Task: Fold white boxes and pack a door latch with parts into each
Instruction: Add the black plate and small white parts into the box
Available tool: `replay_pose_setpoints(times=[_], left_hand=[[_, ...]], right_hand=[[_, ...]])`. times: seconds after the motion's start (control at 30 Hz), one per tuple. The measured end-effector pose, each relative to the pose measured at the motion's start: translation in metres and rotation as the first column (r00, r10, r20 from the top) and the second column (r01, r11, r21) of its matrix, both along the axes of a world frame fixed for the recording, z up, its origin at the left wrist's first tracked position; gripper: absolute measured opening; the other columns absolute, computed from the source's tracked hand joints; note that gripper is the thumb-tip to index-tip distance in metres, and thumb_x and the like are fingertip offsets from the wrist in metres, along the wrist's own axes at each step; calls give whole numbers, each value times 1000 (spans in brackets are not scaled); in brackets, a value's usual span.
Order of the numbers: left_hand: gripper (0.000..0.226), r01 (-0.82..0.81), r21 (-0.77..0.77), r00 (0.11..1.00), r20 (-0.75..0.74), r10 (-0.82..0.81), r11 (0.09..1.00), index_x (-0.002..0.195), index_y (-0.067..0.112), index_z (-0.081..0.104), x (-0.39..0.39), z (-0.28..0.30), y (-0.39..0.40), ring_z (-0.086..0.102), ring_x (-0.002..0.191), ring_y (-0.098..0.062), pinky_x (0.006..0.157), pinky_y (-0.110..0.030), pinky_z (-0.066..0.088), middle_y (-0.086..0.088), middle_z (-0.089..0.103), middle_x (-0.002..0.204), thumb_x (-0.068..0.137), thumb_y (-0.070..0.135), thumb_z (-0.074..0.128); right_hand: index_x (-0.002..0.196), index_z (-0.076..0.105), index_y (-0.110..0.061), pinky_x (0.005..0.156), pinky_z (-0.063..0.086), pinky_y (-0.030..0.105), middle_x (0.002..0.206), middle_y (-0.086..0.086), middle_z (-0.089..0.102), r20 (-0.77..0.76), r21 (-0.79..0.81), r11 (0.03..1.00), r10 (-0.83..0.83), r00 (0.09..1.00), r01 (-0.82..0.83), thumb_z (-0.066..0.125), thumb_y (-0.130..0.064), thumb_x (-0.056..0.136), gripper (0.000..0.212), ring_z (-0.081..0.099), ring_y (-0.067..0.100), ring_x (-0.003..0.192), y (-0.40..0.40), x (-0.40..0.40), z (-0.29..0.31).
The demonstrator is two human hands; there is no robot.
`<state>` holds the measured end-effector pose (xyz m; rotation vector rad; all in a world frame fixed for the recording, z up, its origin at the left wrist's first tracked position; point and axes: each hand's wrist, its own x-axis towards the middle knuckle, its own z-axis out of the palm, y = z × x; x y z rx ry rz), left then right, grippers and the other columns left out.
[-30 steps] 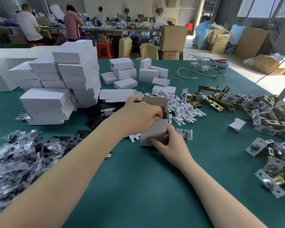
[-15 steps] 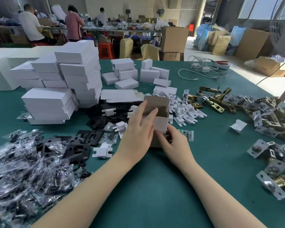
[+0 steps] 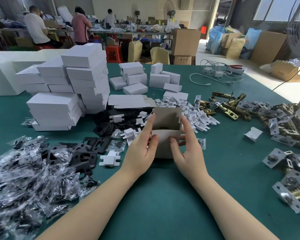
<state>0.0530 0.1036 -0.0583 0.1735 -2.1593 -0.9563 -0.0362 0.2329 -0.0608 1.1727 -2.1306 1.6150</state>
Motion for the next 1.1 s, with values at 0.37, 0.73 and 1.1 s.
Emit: replay_pose_setpoints(times=[0.37, 0.73, 1.1], left_hand=[[24, 58, 44, 996, -72, -55, 997, 119, 38, 55, -2, 7, -2, 59, 93, 1, 80, -8, 41, 25, 60, 108, 101, 38, 39], [25, 101, 369, 979, -203, -26, 924, 94, 32, 72, -6, 34, 6, 61, 108, 0, 84, -8, 45, 23, 66, 109, 97, 12, 56], [49, 205, 521, 968, -234, -93, 829, 132, 35, 53, -7, 39, 5, 66, 93, -6, 83, -14, 48, 6, 69, 106, 97, 0, 53]], right_hand=[[106, 53, -45, 78, 41, 12, 104, -22, 60, 41, -74, 996, 50, 998, -47, 48, -39, 94, 14, 56, 2, 92, -3, -2, 10], [103, 60, -40, 78, 44, 17, 101, -17, 64, 340, -308, 950, 164, 926, -55, 54, -29, 91, 17, 59, 9, 92, -10, 5, 27], [118, 58, -46, 83, 48, 17, 112, -17, 68, 340, -337, 929, 272, 900, -153, 53, -17, 89, 42, 62, 4, 94, -9, 1, 36]])
